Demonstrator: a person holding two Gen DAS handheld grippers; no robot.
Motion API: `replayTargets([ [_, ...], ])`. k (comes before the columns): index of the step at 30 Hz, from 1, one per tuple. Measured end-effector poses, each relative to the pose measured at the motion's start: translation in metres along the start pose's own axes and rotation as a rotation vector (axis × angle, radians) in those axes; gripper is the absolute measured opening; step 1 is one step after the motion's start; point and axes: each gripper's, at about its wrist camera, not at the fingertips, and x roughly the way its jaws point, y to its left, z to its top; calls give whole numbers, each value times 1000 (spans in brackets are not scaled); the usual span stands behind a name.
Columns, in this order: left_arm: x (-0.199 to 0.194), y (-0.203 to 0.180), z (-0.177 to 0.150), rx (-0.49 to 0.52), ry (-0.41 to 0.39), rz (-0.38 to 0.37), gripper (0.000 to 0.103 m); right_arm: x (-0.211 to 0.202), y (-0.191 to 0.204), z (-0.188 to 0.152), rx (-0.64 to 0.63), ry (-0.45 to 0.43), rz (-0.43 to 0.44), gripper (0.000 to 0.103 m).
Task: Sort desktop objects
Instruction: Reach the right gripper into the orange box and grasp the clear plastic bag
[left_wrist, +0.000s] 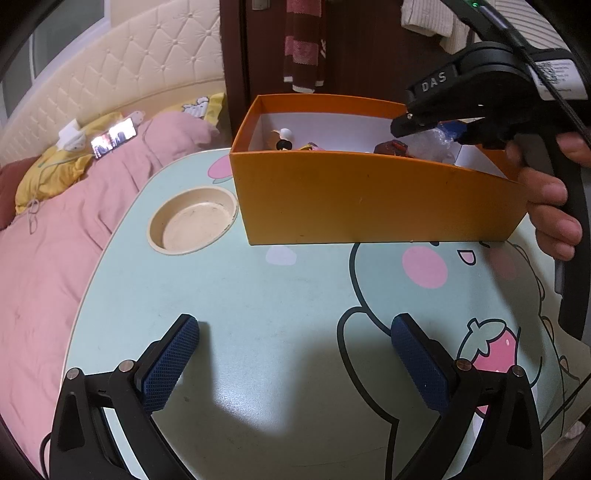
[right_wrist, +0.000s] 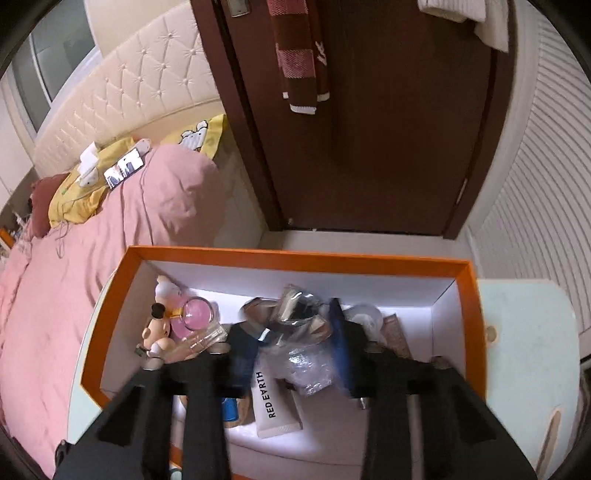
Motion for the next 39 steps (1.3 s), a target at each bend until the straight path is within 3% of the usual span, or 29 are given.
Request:
replayTargets([
  [7,0,0,1,-2,-1,0,103,-29,-2,3,-24,-95,34,28],
  [14,0,0,0,-1,-2,1,103,-28,3,3,-46,1,75,30],
  [18,0,-1,0,-2,-1,1,103,-33,5,-2,-98,-27,7,31],
  [23,0,-1,0,-1,-2,1,103,-22,5,-6,-118,56,13,32],
  [24,0,-1,0,-2,-2,1,103,-20,7,-8,-127,78,13,33],
  [26,0,-1,0,-2,-2,1,103,-14,9,-10,-150,111,-15,49],
  [28,0,-1,0,-2,-2,0,103,-10,10,-13,-164,125,-51,49],
  [31,-1,-1,0,0,-4,-1,103,-13,5,-13,-139,120,-33,16],
  [32,-1,-1,0,1,-4,-1,103,-14,2,-13,-130,121,-23,12],
  [39,-1,-2,0,2,-4,-1,103,-63,-18,-8,-81,0,55,5],
])
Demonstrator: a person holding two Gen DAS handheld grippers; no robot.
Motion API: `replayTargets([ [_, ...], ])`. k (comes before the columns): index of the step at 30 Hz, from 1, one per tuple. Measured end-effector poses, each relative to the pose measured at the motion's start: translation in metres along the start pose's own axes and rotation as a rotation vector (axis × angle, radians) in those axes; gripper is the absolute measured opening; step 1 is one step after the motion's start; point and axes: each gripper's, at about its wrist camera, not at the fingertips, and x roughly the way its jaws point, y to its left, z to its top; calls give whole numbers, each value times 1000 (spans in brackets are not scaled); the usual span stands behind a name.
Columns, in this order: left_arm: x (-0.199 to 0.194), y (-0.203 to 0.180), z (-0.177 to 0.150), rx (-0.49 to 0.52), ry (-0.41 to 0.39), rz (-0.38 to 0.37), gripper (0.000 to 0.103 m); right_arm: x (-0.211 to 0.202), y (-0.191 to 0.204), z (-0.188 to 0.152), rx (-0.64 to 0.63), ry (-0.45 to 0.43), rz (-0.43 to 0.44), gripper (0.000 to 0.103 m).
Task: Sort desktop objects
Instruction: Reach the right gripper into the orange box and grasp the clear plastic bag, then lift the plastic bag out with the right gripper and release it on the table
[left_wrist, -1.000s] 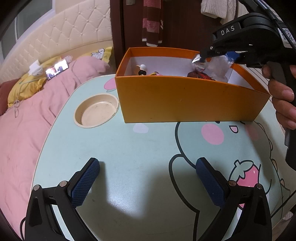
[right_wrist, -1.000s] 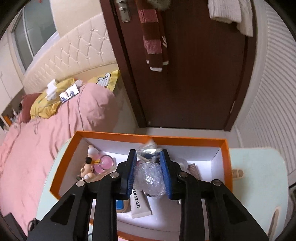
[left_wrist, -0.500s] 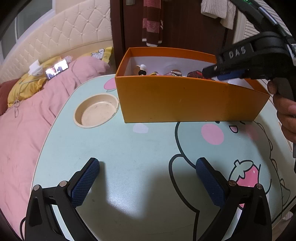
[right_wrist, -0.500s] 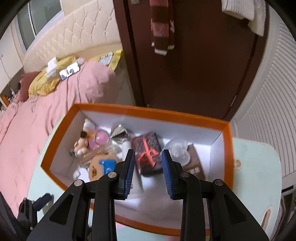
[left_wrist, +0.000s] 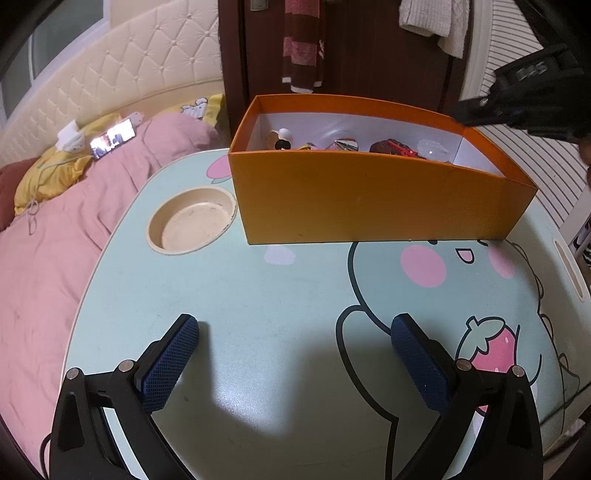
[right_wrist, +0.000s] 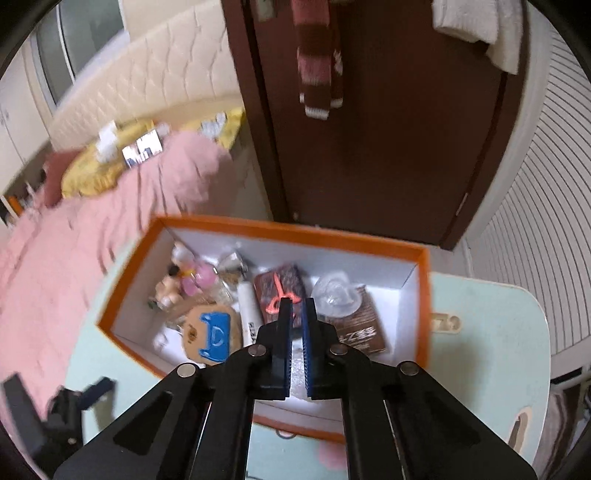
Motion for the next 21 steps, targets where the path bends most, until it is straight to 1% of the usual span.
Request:
replayTargets([
  [4,0,-1,0,1,0,0,103,-9,-16,5,65,25,82,5],
  [6,0,-1,0,2,1,0,103,-7,-21,8,85,56,105,15],
  [7,0,-2,0,2,1,0,103,-5,-20,8,86,80,108,27],
  [8,0,-2,0,2,0,0,103,2,-21,10,92,139,124,33],
  [10,0,-3,0,2,-1,1,103,19,-20,14,117,257,163,39],
  [11,1,-4,0,2,-1,1,103,27,-19,16,129,311,174,39],
  [14,1,-4,0,2,-2,0,103,47,-17,18,150,448,143,40],
  [15,1,-5,0,2,-1,-1,103,54,-15,19,144,483,116,40],
  [18,0,-5,0,3,-3,-2,103,69,-13,21,150,552,54,40],
  [21,-1,-5,-1,3,-3,-3,103,78,-8,25,126,606,-4,39],
])
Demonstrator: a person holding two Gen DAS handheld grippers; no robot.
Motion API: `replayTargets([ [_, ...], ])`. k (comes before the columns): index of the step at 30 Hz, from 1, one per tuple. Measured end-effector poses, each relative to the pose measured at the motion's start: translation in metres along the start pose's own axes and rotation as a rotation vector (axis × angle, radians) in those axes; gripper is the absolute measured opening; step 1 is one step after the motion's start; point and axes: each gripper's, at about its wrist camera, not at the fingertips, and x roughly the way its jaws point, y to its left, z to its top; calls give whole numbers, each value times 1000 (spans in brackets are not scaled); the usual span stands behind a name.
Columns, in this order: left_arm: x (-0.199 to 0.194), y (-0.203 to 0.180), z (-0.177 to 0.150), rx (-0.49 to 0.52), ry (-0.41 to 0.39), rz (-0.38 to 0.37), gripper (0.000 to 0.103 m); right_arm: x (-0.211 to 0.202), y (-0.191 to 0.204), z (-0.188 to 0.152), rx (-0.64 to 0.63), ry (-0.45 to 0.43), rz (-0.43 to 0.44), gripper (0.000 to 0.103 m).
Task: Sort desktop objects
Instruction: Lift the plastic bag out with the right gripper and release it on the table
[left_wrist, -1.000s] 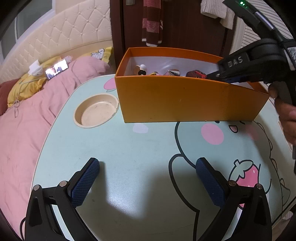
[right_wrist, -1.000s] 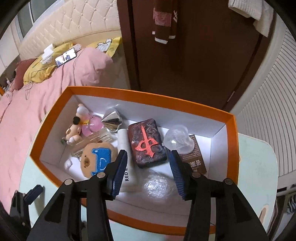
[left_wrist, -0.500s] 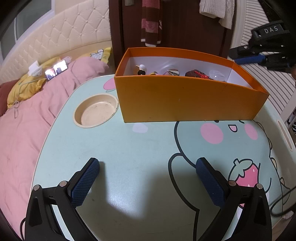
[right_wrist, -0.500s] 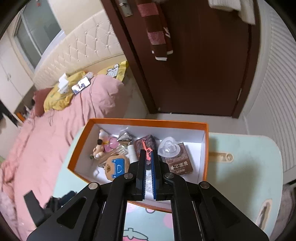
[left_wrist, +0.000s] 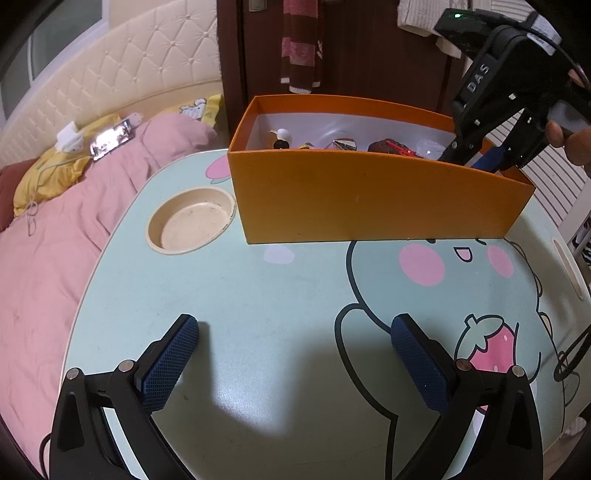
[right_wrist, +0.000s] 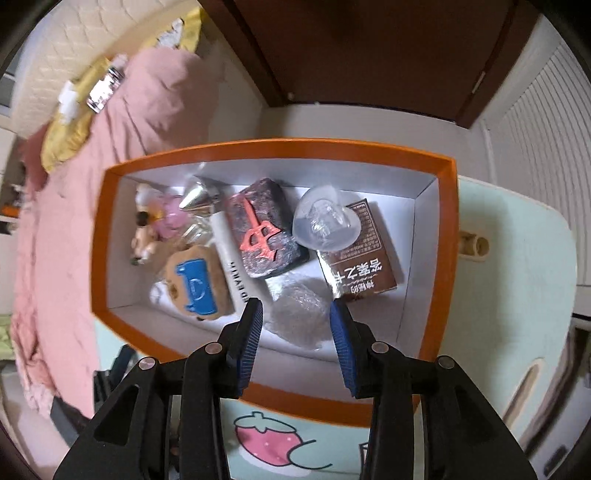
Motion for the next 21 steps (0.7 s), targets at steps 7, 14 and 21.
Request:
replayTargets([
  [7,-3,-1,-2,0,-2,-3,103,20,17,3,-152,153,-201,42],
  [14,-14,-4,-5,2,-4,-8,103,17,13,3,-163,176,-195,36],
  [21,-17,-1,-8,2,2,-8,103,-57,13,-38,-178,-251,22,36],
])
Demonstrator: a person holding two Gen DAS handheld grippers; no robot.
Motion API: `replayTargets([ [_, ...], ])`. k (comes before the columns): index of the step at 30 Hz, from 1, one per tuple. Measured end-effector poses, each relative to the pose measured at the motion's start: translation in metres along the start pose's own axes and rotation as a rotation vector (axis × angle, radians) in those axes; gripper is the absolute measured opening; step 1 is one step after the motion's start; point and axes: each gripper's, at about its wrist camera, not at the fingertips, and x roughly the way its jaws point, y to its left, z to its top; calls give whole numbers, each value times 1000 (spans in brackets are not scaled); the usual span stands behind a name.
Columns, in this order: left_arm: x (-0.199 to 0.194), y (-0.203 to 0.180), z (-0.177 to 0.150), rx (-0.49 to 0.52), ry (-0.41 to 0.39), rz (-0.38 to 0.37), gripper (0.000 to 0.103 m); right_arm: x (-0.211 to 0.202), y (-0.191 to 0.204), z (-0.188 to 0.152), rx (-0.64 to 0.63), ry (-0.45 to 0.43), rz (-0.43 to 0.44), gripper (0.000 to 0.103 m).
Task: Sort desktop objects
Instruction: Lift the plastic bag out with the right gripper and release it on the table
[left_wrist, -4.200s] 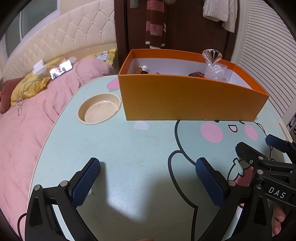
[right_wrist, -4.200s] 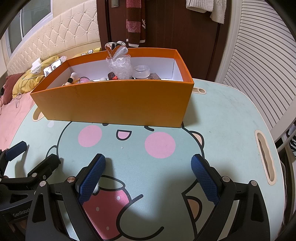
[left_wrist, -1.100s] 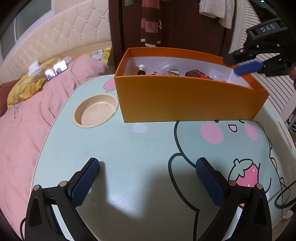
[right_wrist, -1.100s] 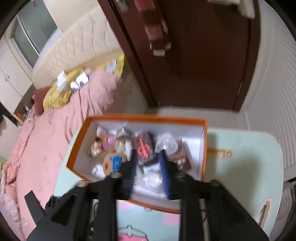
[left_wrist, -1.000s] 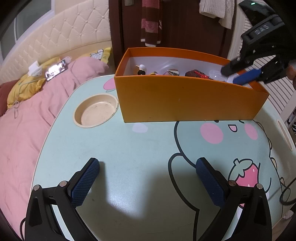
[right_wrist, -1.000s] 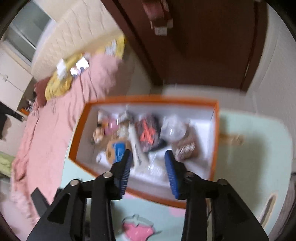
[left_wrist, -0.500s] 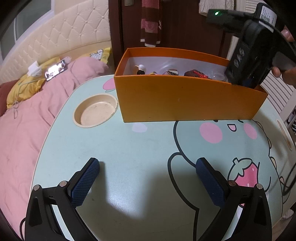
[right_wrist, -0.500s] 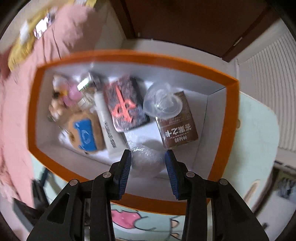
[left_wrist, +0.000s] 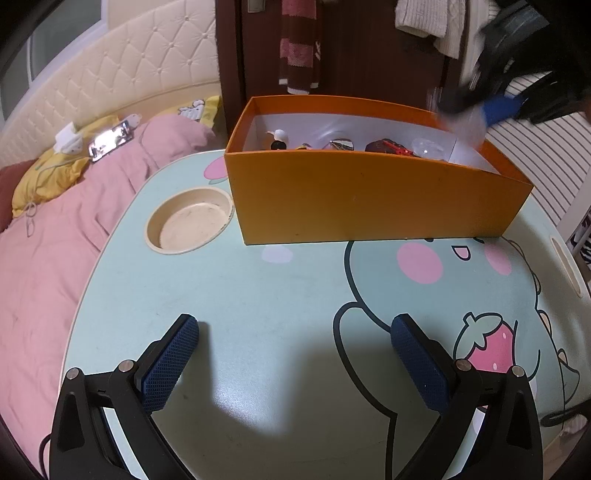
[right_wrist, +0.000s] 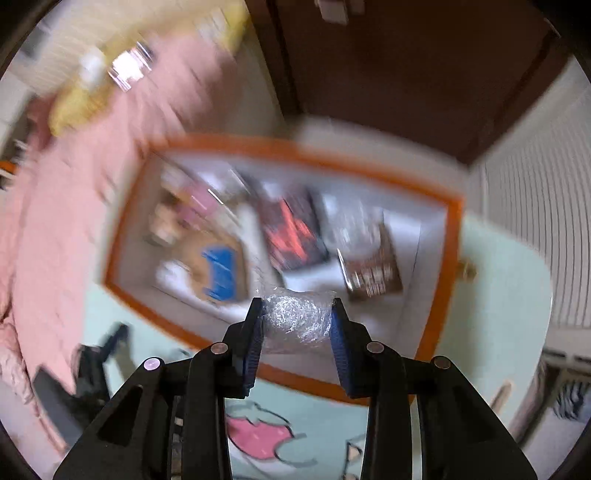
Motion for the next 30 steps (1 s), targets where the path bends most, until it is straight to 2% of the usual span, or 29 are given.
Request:
replayTargets([
  [3,-2,0,-1,1,1,0,103,-36,9,-28,-22,-206,105,36],
  [6,-1,0,0,2,1,2,103,-37,23,-58,-70,-278,185,36],
  [10,-1,0,0,4,3,5,103,-30,32,-97,-164,-320,195,36],
  [12,0,0,0,3,3,6,103,-18,34,-114,-186,-346,168,36],
  [15,3,-1,1,5,3,4,103,1,34,-130,-177,-352,122,36],
  [18,5,-1,3,6,5,5,103,17,23,-134,-141,-360,108,36],
  [19,5,-1,3,6,7,4,103,14,19,-145,-125,-372,106,37],
  [21,6,0,5,10,13,4,103,13,16,-151,-104,-409,85,40],
  [23,7,3,8,5,30,4,103,9,16,-157,-96,-453,66,54],
  [25,5,8,11,-22,37,-12,103,3,15,-167,-78,-544,54,63],
  [28,-9,20,21,-79,-2,-51,103,-4,10,-171,-60,-628,165,72],
  [30,-19,27,32,-103,-27,-62,103,-9,9,-172,-40,-646,152,73],
])
